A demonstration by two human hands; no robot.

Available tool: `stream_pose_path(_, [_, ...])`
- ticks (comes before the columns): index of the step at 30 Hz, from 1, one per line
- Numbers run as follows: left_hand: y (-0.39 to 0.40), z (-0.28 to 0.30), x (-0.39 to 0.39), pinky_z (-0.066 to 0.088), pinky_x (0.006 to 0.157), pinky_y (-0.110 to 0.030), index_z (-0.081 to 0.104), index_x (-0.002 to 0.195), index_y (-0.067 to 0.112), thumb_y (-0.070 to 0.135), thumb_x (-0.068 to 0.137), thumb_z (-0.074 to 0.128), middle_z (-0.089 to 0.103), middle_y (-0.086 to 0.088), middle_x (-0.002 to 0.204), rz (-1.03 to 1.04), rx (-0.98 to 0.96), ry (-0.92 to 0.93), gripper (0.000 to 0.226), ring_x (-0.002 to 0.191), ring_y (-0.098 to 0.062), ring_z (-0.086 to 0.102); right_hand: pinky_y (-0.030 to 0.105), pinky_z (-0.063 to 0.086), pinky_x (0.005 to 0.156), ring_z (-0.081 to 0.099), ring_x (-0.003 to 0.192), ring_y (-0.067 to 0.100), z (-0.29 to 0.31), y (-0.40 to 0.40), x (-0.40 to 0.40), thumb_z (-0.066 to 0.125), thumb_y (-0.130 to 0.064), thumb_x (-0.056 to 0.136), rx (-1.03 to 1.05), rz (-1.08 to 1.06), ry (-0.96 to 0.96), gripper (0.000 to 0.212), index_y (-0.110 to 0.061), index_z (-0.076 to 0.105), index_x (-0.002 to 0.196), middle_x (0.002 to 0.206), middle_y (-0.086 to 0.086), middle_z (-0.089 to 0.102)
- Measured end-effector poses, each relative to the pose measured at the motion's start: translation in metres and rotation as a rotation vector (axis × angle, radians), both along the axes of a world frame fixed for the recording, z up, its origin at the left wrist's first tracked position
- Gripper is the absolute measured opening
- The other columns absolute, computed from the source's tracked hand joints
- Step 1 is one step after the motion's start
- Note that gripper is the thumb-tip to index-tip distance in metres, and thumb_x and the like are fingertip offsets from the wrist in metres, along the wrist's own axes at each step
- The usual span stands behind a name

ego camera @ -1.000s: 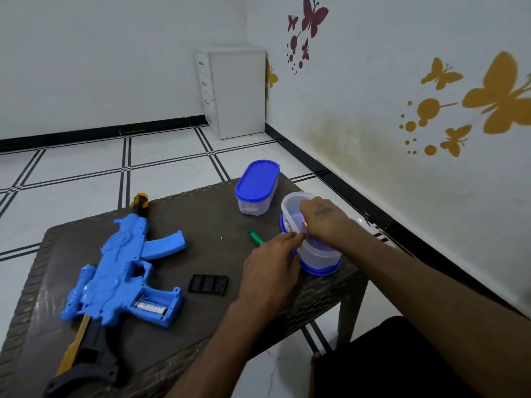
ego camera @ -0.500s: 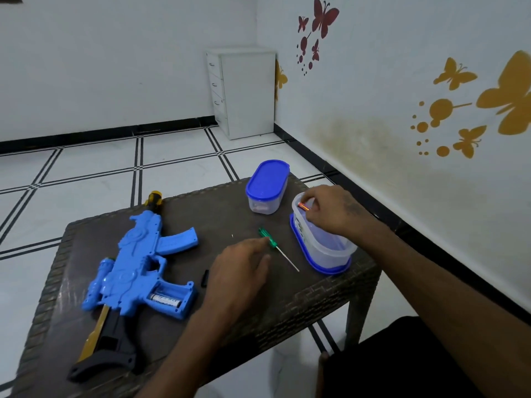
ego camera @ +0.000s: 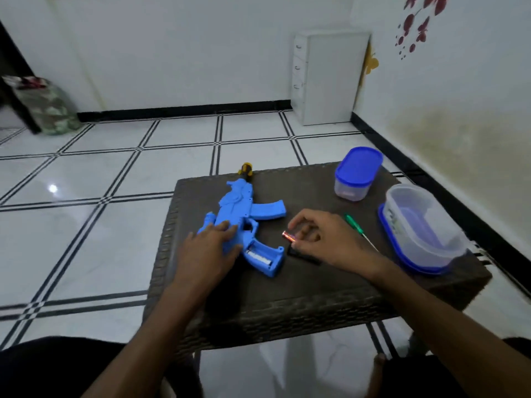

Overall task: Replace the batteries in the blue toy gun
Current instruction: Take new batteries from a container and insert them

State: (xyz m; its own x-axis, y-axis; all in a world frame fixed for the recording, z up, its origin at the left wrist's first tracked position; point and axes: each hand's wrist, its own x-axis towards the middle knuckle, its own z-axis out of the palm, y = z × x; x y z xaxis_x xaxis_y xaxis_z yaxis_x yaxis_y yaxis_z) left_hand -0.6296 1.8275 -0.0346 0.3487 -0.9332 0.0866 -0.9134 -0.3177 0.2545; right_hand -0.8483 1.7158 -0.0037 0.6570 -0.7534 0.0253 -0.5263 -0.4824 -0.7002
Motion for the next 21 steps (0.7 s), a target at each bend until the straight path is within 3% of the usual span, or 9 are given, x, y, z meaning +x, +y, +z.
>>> stream_pose_path(3, [-0.003,0.002,0.001,0.039,0.106,-0.04,0.047,0.142,0.031,0.04,0.093,0.058,0.041,0.007,0.151,-0.012,0.034,0.089,0.051,0.139,-0.021,0.036,0.009,0.04,0.055,0.057,0.058,-0.004,-0.006,0.006,0.016,0.078,-0.014,0.078,-0.06,0.041,0.001,0.016,-0.026,0.073,0.087,0.071,-0.011,0.068])
stream_pose_path(12, [-0.004,0.011,0.002,0.044,0.101,-0.041,0.052,0.137,0.034,0.042,0.091,0.061,0.05,0.007,0.143,0.014,0.051,0.08,0.048,0.13,-0.022,0.046,0.015,0.034,0.057,0.053,0.061,0.0,-0.006,0.014,0.033,0.081,-0.026,0.079,-0.224,0.091,0.146,0.011,-0.023,0.072,0.084,0.067,-0.017,0.056])
stream_pose_path(16, [-0.004,0.008,0.003,0.044,0.101,-0.042,0.05,0.139,0.035,0.043,0.09,0.061,0.049,0.006,0.144,0.016,0.048,0.083,0.05,0.132,-0.021,0.044,0.022,0.038,0.064,0.051,0.07,0.004,-0.008,0.016,0.041,0.079,-0.031,0.08,-0.326,0.16,0.215,0.011,-0.024,0.074,0.086,0.081,-0.01,0.057])
stream_pose_path(21, [-0.005,0.006,0.002,0.045,0.1,-0.043,0.05,0.138,0.034,0.042,0.09,0.062,0.051,0.005,0.142,0.015,0.038,0.087,0.05,0.129,-0.022,0.047,0.024,0.046,0.069,0.059,0.077,0.006,-0.007,0.013,0.04,0.078,-0.025,0.083,-0.196,0.17,0.17,0.012,-0.024,0.079,0.096,0.09,-0.006,0.067])
